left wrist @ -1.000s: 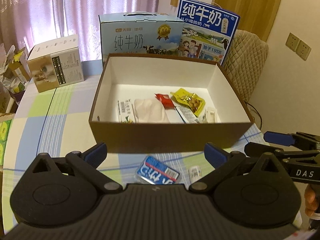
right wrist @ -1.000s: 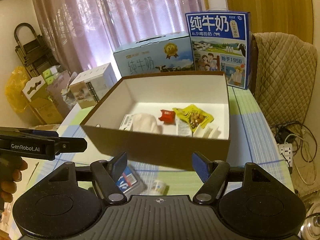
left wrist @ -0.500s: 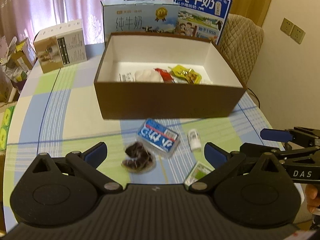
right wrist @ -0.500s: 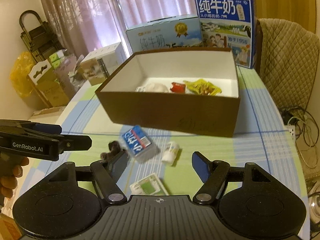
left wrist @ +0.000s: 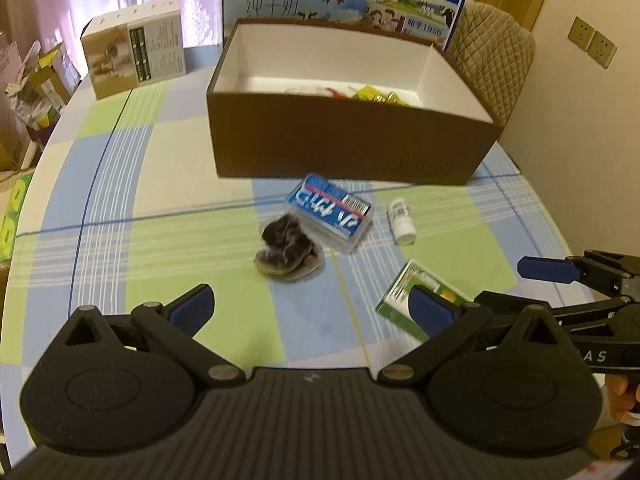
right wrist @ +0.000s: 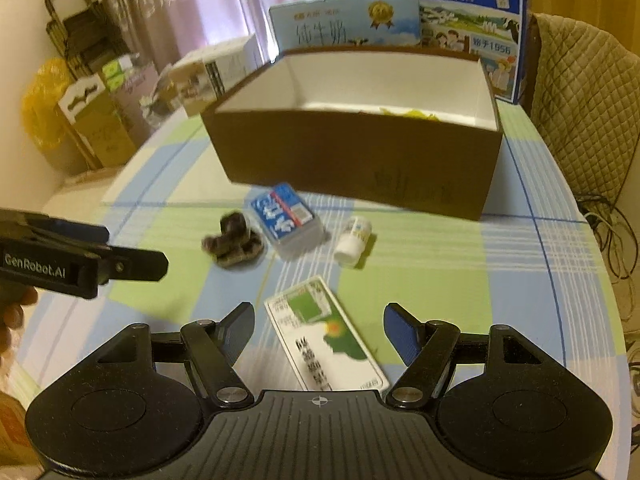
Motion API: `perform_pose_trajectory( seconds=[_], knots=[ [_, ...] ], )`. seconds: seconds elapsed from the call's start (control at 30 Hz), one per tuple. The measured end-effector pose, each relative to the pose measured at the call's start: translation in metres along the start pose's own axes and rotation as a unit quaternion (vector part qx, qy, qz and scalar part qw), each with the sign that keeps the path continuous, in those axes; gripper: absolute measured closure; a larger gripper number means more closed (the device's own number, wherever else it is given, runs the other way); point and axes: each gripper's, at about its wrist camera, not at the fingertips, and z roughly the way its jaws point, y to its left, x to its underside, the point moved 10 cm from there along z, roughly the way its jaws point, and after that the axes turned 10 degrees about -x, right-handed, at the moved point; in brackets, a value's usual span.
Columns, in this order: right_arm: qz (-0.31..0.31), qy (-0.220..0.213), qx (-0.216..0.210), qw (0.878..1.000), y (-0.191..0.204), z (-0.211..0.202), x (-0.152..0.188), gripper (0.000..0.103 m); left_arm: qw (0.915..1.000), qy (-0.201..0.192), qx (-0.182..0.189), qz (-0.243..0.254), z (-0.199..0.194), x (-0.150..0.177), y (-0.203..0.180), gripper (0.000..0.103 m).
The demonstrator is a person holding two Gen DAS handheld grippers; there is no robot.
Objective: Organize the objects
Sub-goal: 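Withdraw both tools from the box toward the remaining items, then grasp the white-green medicine box with the right tool while the left grasps the dark brown pouch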
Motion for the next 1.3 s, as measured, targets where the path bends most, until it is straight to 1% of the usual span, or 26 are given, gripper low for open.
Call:
perform_pose_trajectory(
  seconds=[0.17, 0.4, 0.73, 1.13, 1.2, 1.23, 1.3],
  knots=[
    [-0.017, 0.022, 0.007, 1.000, 0.001, 0.012, 0.015, 0.034, 0.9999, 0.014, -0.006, 0.002, 0.007, 0.013, 0.003, 0.001],
    [-0.038, 0.046, 0.014, 0.998, 0.001, 0.028, 0.029, 0.034, 0.9996, 0.025, -0.011, 0.004, 0.014, 0.022, 0.004, 0.001],
    [-0.076, 0.073, 0.032, 0.994, -0.011, 0.050, 0.035, 0.034, 0.9992, 0.033, -0.020, 0.007, 0.021, 0.027, 0.004, 0.001],
    [-0.107, 0.090, 0.015, 0.990, -0.002, 0.071, 0.034, 0.035, 0.9987, 0.042, -0.027, 0.008, 0.028, 0.027, 0.005, 0.001],
    [-0.114, 0.093, 0.016, 0.989, -0.002, 0.074, 0.033, 0.038, 0.9987, 0.043, -0.028, 0.009, 0.029, 0.026, 0.005, 0.001],
    [-0.120, 0.095, 0.019, 0.988, -0.002, 0.074, 0.034, 0.045, 0.9986, 0.043, -0.028, 0.009, 0.030, 0.026, 0.004, 0.002],
    [-0.129, 0.098, 0.020, 0.987, -0.004, 0.074, 0.035, 0.046, 0.9986, 0.044, -0.028, 0.010, 0.032, 0.025, 0.005, 0.002]
  ],
)
